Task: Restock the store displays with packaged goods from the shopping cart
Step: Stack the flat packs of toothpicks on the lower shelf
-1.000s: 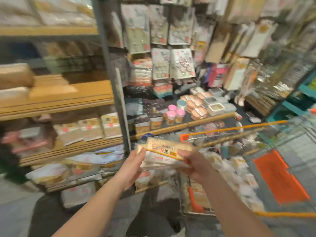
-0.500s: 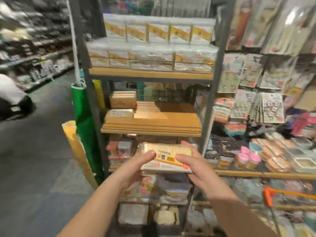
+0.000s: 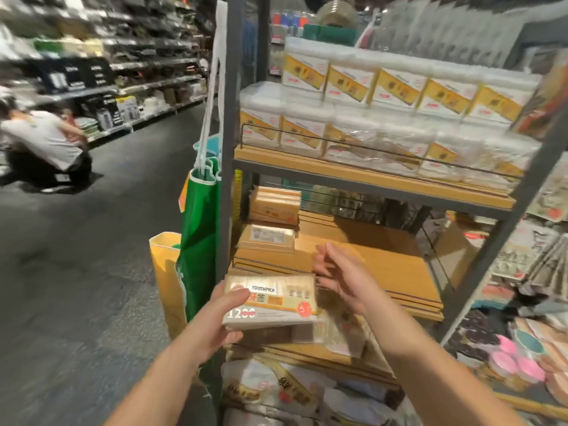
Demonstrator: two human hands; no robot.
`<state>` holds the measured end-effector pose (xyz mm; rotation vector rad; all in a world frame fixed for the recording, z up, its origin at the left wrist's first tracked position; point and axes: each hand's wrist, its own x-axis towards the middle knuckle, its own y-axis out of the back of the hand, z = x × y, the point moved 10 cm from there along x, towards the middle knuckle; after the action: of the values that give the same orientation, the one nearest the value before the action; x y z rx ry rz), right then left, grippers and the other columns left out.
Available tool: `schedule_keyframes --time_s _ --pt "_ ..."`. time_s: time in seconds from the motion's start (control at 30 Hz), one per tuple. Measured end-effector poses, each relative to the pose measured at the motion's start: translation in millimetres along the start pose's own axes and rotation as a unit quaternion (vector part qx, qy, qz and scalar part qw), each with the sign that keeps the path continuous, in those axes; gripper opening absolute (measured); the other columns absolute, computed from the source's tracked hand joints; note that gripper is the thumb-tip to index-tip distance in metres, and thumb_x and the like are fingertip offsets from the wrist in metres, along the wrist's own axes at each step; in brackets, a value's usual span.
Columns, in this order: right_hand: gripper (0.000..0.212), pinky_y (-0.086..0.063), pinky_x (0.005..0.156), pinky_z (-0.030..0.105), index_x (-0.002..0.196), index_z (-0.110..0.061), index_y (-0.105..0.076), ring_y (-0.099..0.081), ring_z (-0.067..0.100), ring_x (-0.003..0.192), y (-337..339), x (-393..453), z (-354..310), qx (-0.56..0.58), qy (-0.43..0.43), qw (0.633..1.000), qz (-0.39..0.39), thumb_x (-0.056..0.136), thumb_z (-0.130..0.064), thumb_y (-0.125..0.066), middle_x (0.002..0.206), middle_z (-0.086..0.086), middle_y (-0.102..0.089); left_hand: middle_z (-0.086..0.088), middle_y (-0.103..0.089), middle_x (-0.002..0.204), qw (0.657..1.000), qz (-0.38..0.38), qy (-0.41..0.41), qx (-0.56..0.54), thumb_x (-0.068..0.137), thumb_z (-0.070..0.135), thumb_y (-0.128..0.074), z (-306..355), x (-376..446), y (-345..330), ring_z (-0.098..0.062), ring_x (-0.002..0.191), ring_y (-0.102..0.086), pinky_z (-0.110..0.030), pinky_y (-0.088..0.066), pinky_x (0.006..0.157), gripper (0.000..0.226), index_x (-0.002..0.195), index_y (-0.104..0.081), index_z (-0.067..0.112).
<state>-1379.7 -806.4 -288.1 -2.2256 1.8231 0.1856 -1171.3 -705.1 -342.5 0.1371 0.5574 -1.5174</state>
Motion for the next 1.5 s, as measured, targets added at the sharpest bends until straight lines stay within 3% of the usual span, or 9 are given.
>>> schedule_keyframes --time_s 0.13,0.23,0.37,0.47,0.63,0.83,1.0,1.23,1.5 --pt "0.013 -0.053 0.096 0.037 0.106 -0.026 -0.066 -0.062 0.022 0.108 -13.9 67.4 -25.8 -0.173 0.059 0.983 -0.02 0.094 -0.029 -0.064 0.117 0.003 -0.066 0.005 -0.077 0.09 0.999 0.033 0.01 0.014 0.025 0.054 -0.085 -13.6 2.4 17.0 -0.015 0.092 -0.066 -0.033 -0.04 0.074 0.102 0.119 -0.051 0.032" --pt "0.036 -0.054 0.072 0.016 0.125 -0.027 -0.058 -0.057 0.008 0.105 -36.6 113.9 -21.2 -0.286 0.075 0.952 -0.083 0.091 -0.024 -0.069 0.126 -0.005 -0.057 0.005 -0.077 0.091 0.998 0.064 0.013 0.009 0.016 0.056 -0.087 -26.8 9.1 22.2 -0.013 0.09 -0.068 -0.032 -0.041 0.072 0.11 0.118 -0.052 0.033" --pt "0.078 -0.046 0.103 0.038 0.144 -0.028 -0.042 -0.048 0.019 0.126 -51.7 162.3 4.6 -0.507 0.094 0.845 -0.144 0.077 -0.032 -0.081 0.144 0.0 -0.043 0.003 -0.076 0.09 0.995 0.097 0.012 -0.019 0.035 0.051 -0.076 -32.8 15.4 22.1 -0.011 0.082 -0.068 -0.032 -0.042 0.074 0.092 0.12 -0.054 0.024" --pt "0.077 -0.046 0.101 0.038 0.14 -0.033 -0.045 -0.052 0.021 0.119 -54.1 180.8 8.5 -0.572 0.122 0.799 -0.137 0.073 -0.038 -0.083 0.142 0.002 -0.047 0.002 -0.076 0.089 0.992 0.117 0.006 -0.053 0.037 0.05 -0.077 -31.5 18.0 20.0 -0.01 0.076 -0.069 -0.033 -0.042 0.08 0.086 0.116 -0.055 0.024" --pt "0.043 -0.05 0.087 0.036 0.104 -0.028 -0.057 -0.058 0.019 0.098 -22.6 192.5 5.9 -0.392 -0.025 0.916 -0.084 0.081 -0.062 -0.066 0.109 -0.001 -0.061 -0.001 -0.076 0.093 0.989 0.127 -0.005 -0.077 0.034 0.05 -0.083 -22.8 22.2 20.7 -0.012 0.079 -0.07 -0.034 -0.043 0.079 0.089 0.115 -0.054 0.028" --pt "0.06 -0.056 0.062 0.027 0.1 -0.011 -0.062 -0.063 0.017 0.063 -2.8 221.5 -5.2 -0.355 -0.051 0.931 0.068 0.089 -0.069 -0.05 0.081 0.007 -0.068 -0.001 -0.073 0.085 0.992 0.108 -0.019 -0.056 0.044 0.048 -0.076 -6.5 27.1 20.3 -0.008 0.067 -0.064 -0.022 -0.044 0.059 0.076 0.113 -0.055 0.022" --pt "0.038 -0.06 0.084 0.038 0.093 -0.013 -0.051 -0.067 0.029 0.09 -13.1 232.5 11.2 -0.074 -0.121 0.986 0.092 0.087 -0.047 -0.068 0.105 0.013 -0.063 -0.003 -0.072 0.086 0.995 0.083 -0.016 -0.053 0.042 0.049 -0.085 -8.8 30.7 20.5 -0.01 0.068 -0.064 -0.019 -0.045 0.056 0.083 0.113 -0.055 0.019" --pt "0.038 -0.058 0.091 0.038 0.114 -0.014 -0.053 -0.069 0.028 0.1 -25.5 230.1 13.9 0.121 -0.125 0.984 0.028 0.086 -0.032 -0.073 0.11 0.015 -0.064 -0.008 -0.073 0.082 0.992 0.062 -0.031 -0.108 0.03 0.045 -0.094 10.8 39.4 15.4 -0.014 0.06 -0.066 -0.02 -0.049 0.045 0.1 0.114 -0.057 0.004" --pt "0.046 -0.055 0.09 0.042 0.128 -0.02 -0.052 -0.061 0.021 0.096 -5.7 234.4 -1.8 -0.25 -0.003 0.967 0.043 0.089 -0.036 -0.07 0.115 0.004 -0.062 -0.005 -0.072 0.088 0.993 0.06 -0.021 -0.101 0.049 0.046 -0.079 13.1 52.7 3.5 -0.014 0.067 -0.065 -0.02 -0.049 0.05 0.082 0.12 -0.058 0.01"
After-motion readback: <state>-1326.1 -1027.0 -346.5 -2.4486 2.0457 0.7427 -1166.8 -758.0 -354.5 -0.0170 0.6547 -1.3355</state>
